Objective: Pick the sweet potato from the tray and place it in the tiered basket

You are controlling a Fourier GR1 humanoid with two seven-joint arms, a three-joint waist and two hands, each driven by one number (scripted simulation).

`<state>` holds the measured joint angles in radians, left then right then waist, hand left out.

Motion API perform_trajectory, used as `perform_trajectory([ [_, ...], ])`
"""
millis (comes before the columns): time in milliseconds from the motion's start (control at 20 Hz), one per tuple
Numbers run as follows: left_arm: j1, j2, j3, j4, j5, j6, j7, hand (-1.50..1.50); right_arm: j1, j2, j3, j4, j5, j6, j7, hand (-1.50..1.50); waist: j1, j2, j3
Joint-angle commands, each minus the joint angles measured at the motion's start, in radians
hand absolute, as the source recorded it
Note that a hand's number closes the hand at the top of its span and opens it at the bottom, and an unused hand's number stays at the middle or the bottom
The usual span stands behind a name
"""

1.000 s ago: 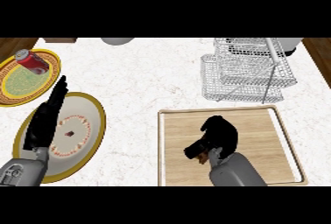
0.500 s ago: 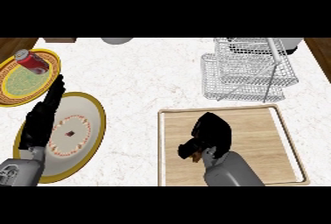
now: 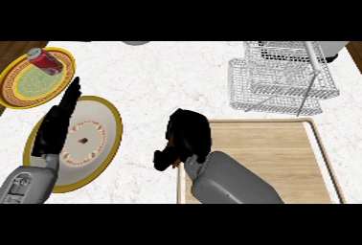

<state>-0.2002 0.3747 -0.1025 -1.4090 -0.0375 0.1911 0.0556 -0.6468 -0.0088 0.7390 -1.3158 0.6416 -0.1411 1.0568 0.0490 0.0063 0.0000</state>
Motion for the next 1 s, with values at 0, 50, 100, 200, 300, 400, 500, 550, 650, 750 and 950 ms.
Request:
perform_trajectory([
  [0,-0.001,0.001,0.008,-0.007,-0.005,0.005,0.004,0.00,-0.105,0.008,-0.008,-0.006,0.034,-0.229,0.035,1.50,-0.002,-0.004,0.000],
  [50,-0.004,-0.030,-0.007,0.011,-0.028,0.040,0.004,0.00,-0.158,0.008,-0.016,-0.033,0.050,-0.240,0.082,1.50,-0.007,-0.006,0.000],
  [100,0.032,0.003,0.004,-0.012,0.000,-0.005,0.009,0.00,-0.189,0.008,-0.018,-0.026,0.104,-0.250,0.103,1.50,-0.006,-0.010,0.000],
  [200,-0.007,-0.003,0.020,0.035,-0.010,0.011,0.007,0.00,-0.248,0.008,-0.003,-0.044,0.176,-0.275,0.139,1.50,-0.025,-0.010,-0.001],
  [300,0.026,0.023,0.038,0.000,0.019,-0.026,0.006,0.00,-0.284,0.008,-0.050,-0.066,0.218,-0.255,0.161,1.50,-0.030,-0.014,-0.001],
  [400,0.026,-0.010,0.025,-0.005,-0.003,0.013,0.010,0.00,-0.360,0.008,-0.073,-0.057,0.259,-0.235,0.208,1.50,-0.030,-0.013,-0.001],
  [500,0.040,-0.004,0.037,0.010,0.000,0.003,-0.019,0.00,-0.391,0.008,-0.146,-0.098,0.295,-0.142,0.204,1.50,-0.048,-0.014,-0.001],
  [550,0.020,0.013,0.043,-0.034,0.004,-0.003,0.031,0.00,-0.394,0.008,-0.161,-0.070,0.329,-0.128,0.202,1.50,-0.046,-0.014,0.000],
  [650,0.057,0.008,0.047,-0.019,-0.004,0.001,0.004,0.00,-0.396,-0.036,-0.181,-0.100,0.365,-0.061,0.182,1.50,-0.052,-0.014,0.000],
  [750,0.057,0.010,0.051,-0.033,-0.004,-0.001,0.007,0.00,-0.420,-0.087,-0.227,-0.105,0.328,0.048,0.161,1.50,-0.055,-0.014,0.000],
  [950,0.091,-0.002,0.055,-0.022,-0.002,-0.019,-0.043,0.00,-0.498,-0.095,-0.367,-0.089,0.238,0.119,0.098,1.50,-0.046,-0.009,-0.001],
])
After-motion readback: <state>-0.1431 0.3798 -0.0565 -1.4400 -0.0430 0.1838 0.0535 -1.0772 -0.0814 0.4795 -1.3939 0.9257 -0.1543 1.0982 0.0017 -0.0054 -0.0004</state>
